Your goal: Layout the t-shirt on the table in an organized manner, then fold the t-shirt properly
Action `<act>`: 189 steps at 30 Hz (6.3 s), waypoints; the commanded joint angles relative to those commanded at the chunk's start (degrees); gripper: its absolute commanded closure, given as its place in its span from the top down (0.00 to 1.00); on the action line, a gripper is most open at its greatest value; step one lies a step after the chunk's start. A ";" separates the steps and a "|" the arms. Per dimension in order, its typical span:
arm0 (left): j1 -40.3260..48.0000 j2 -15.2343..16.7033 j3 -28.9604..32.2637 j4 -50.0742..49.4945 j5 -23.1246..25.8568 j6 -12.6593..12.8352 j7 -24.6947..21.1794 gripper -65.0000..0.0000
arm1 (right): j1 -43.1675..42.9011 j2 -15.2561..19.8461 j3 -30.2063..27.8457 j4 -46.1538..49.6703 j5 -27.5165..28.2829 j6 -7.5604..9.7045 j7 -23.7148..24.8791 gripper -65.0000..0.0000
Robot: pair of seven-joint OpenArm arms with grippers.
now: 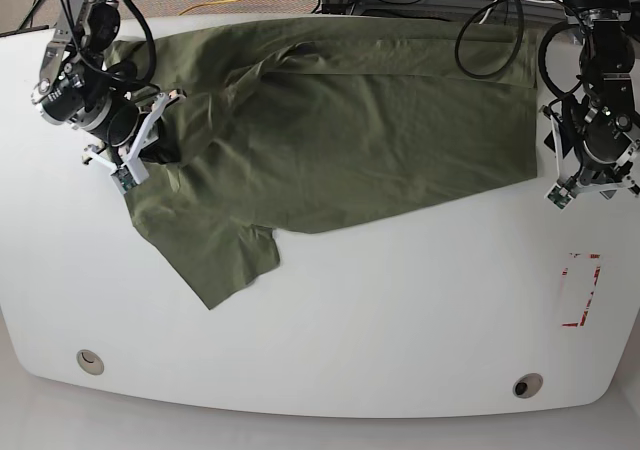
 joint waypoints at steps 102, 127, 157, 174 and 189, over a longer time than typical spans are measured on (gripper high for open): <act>0.35 2.29 2.81 0.00 0.09 0.00 0.00 0.48 | 0.70 2.64 2.99 -16.62 -0.44 0.00 4.75 0.63; 4.75 6.51 6.59 -0.09 0.00 0.00 -6.86 0.48 | -17.93 2.55 22.07 -16.44 -0.44 0.00 4.75 0.81; 4.75 6.33 6.59 -0.09 0.00 0.00 -6.86 0.48 | -27.69 -0.18 25.67 -10.73 -0.44 0.00 4.66 0.07; 4.48 6.33 6.59 -0.09 0.00 0.00 -6.86 0.48 | -29.27 -1.58 30.15 -10.37 -0.26 0.00 4.66 0.76; 4.75 16.09 7.38 0.53 -0.53 0.00 -7.21 0.43 | -18.99 -3.16 25.41 -4.57 -0.35 0.00 4.31 0.82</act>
